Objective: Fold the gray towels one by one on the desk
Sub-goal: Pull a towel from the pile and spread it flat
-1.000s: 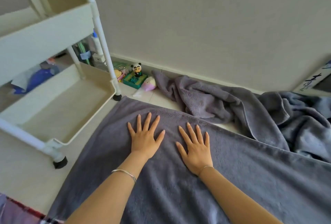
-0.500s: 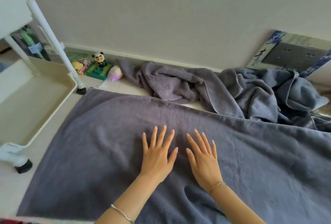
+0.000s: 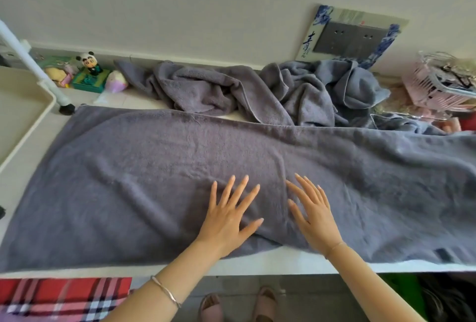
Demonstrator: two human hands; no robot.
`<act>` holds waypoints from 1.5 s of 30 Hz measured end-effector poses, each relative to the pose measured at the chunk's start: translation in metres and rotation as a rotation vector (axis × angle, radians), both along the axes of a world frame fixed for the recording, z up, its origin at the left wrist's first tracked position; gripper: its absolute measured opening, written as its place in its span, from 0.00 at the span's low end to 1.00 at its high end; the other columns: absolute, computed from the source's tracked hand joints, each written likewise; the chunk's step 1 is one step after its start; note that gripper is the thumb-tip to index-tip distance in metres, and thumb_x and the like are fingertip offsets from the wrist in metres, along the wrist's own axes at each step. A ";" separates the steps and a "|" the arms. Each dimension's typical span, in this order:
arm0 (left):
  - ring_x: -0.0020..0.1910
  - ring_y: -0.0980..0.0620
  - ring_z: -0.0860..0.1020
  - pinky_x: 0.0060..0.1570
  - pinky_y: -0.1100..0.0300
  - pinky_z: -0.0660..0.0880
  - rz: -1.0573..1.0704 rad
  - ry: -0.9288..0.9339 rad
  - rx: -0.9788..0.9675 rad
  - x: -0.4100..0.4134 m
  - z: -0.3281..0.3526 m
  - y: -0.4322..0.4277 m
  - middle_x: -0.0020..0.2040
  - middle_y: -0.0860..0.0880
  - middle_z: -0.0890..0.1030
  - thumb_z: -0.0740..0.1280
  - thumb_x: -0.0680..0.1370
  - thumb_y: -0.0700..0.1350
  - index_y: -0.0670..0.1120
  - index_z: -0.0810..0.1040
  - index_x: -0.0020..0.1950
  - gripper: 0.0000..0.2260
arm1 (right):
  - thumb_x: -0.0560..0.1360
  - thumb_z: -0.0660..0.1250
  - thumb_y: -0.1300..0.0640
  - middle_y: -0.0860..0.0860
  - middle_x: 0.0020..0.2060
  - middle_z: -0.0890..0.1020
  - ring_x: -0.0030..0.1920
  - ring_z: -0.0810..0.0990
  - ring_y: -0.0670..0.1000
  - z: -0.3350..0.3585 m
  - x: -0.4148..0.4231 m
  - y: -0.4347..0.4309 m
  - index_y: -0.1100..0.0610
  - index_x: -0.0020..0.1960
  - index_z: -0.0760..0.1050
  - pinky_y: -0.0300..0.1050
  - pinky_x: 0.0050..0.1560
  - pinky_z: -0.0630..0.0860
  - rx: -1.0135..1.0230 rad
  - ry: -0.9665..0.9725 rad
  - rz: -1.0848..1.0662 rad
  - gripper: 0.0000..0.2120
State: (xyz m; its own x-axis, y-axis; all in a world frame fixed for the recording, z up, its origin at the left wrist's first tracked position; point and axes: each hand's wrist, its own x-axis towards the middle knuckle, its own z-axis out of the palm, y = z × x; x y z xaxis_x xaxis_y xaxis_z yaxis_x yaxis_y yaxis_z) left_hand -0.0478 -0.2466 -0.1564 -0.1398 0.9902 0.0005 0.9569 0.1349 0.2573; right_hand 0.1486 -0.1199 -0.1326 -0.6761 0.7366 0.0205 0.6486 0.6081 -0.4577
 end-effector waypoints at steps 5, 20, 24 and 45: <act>0.76 0.44 0.53 0.67 0.38 0.48 -0.180 0.066 -0.030 0.043 -0.007 -0.007 0.78 0.49 0.54 0.50 0.74 0.70 0.55 0.52 0.78 0.36 | 0.76 0.54 0.37 0.39 0.67 0.68 0.68 0.65 0.40 0.003 0.042 -0.022 0.38 0.63 0.69 0.42 0.68 0.61 -0.110 0.128 -0.059 0.18; 0.39 0.55 0.76 0.38 0.64 0.71 -0.161 -0.022 0.252 0.061 -0.009 -0.030 0.41 0.55 0.78 0.72 0.69 0.49 0.50 0.82 0.48 0.10 | 0.73 0.61 0.37 0.42 0.58 0.74 0.59 0.71 0.42 -0.004 0.081 -0.093 0.45 0.60 0.76 0.35 0.61 0.63 -0.074 0.159 -0.114 0.20; 0.36 0.54 0.78 0.34 0.64 0.71 -0.113 -0.114 0.248 0.067 0.007 -0.029 0.38 0.54 0.78 0.60 0.75 0.49 0.48 0.80 0.42 0.11 | 0.72 0.53 0.31 0.45 0.60 0.75 0.61 0.71 0.49 -0.007 0.073 -0.080 0.47 0.66 0.73 0.46 0.63 0.68 -0.093 0.019 -0.022 0.30; 0.76 0.46 0.54 0.73 0.42 0.48 0.252 -0.025 -0.104 0.100 0.014 -0.032 0.74 0.49 0.62 0.36 0.74 0.62 0.52 0.61 0.75 0.34 | 0.76 0.42 0.33 0.38 0.74 0.54 0.76 0.44 0.44 -0.010 0.144 -0.054 0.37 0.71 0.61 0.48 0.74 0.34 -0.070 -0.061 -0.041 0.27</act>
State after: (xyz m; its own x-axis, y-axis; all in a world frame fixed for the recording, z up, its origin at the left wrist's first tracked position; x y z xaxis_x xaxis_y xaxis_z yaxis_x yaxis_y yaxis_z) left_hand 0.0522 -0.2790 -0.1420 -0.3808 0.9186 -0.1060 0.8832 0.3953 0.2522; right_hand 0.2926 -0.1739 -0.1424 -0.6440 0.7616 -0.0727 0.7002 0.5484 -0.4572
